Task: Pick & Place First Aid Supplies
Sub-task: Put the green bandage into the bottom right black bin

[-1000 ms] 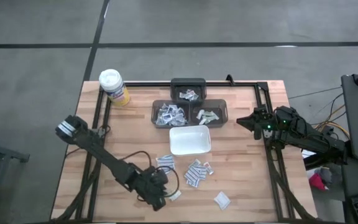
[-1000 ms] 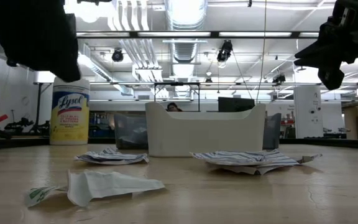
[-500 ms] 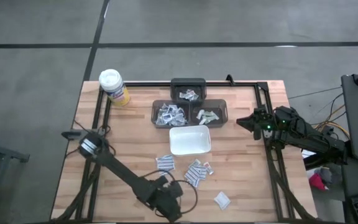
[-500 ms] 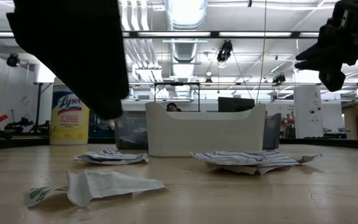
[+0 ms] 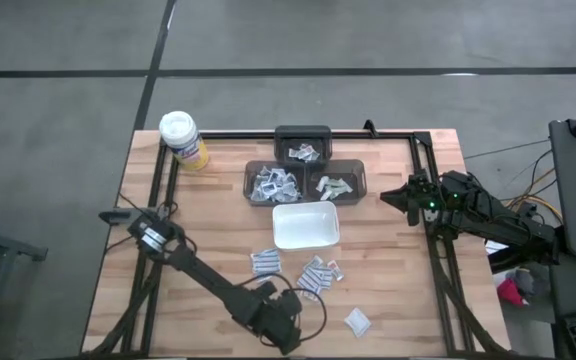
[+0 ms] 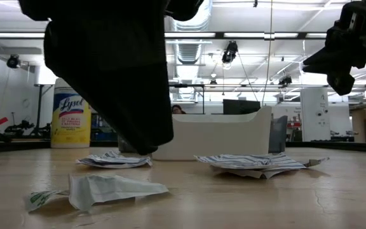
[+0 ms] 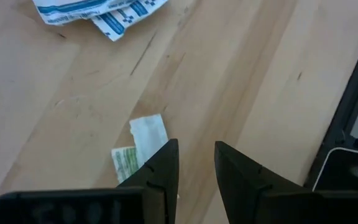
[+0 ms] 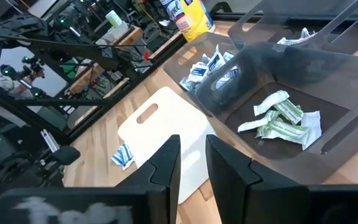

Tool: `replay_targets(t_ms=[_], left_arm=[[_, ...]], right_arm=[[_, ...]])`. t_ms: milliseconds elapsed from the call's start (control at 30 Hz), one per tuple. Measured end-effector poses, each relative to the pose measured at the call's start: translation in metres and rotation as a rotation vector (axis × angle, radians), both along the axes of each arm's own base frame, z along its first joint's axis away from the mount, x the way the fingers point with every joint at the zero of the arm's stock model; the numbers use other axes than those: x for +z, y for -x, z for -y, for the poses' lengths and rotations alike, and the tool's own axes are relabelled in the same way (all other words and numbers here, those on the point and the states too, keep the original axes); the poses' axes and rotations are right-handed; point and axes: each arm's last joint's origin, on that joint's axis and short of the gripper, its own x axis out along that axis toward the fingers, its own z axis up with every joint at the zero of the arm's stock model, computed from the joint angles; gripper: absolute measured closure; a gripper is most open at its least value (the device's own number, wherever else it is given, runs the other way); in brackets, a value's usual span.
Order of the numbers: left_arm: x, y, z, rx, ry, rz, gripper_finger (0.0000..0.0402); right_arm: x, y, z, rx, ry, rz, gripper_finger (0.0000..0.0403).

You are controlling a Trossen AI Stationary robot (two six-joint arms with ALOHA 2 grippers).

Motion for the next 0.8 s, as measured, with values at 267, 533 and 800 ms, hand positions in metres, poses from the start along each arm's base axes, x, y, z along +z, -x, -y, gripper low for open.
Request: replay_targets(t_ms=[267,533,800], left_arm=[[-0.003,-0.005,-0.009,0.028,-0.002,-0.007,0.0305],[-0.004,-0.008,-0.013,0.042,0.005,-0.013,0.0305],[-0.009,-0.006,-0.014,0.058,0.009,-0.024,0.0305]], right_arm=[[0.0,0.0,0.0,0.0,0.001,0.0,0.0325],[0.0,0.0,0.0,0.0,0.001,0.0,0.0314],[0.0,0.0,0.0,0.0,0.001,0.0,0.0321]])
